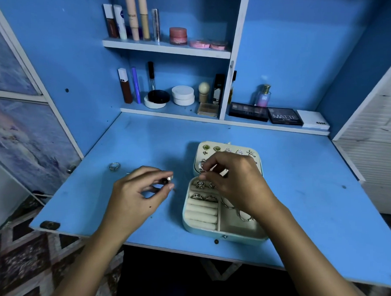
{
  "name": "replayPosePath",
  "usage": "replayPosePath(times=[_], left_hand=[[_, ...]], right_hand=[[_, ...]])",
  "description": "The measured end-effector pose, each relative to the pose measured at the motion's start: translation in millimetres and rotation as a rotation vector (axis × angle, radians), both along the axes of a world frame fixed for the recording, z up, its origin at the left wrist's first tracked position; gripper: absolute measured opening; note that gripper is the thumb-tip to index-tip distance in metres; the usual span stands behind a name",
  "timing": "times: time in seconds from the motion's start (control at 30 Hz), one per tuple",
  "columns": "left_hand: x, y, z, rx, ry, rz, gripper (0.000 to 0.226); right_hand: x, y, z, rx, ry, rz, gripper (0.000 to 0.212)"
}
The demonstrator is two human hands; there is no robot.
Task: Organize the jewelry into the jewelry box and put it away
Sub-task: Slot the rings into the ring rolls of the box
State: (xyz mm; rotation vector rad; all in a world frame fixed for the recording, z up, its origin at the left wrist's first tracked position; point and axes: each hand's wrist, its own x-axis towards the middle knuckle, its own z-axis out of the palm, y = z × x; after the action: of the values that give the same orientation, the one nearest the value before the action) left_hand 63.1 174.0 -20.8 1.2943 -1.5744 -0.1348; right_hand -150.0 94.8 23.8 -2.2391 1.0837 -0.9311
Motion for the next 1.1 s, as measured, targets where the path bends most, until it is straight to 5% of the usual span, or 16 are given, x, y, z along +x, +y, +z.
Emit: replayPosePath(times=[0.57, 1.1], left_hand=[[-30.4, 8.6, 11.7, 0.051, -0.114, -0.151, 0.015], [-31.6, 2.4, 8.0, 0.117, -0.17, -0.224, 0.019]], right_hand=[[-32.5, 35.7, -28.6, -0.107, -0.144, -0.016, 0.017], [-34.1, 36.4, -37.0, -0.186, -0.004, 0.037, 0.027]])
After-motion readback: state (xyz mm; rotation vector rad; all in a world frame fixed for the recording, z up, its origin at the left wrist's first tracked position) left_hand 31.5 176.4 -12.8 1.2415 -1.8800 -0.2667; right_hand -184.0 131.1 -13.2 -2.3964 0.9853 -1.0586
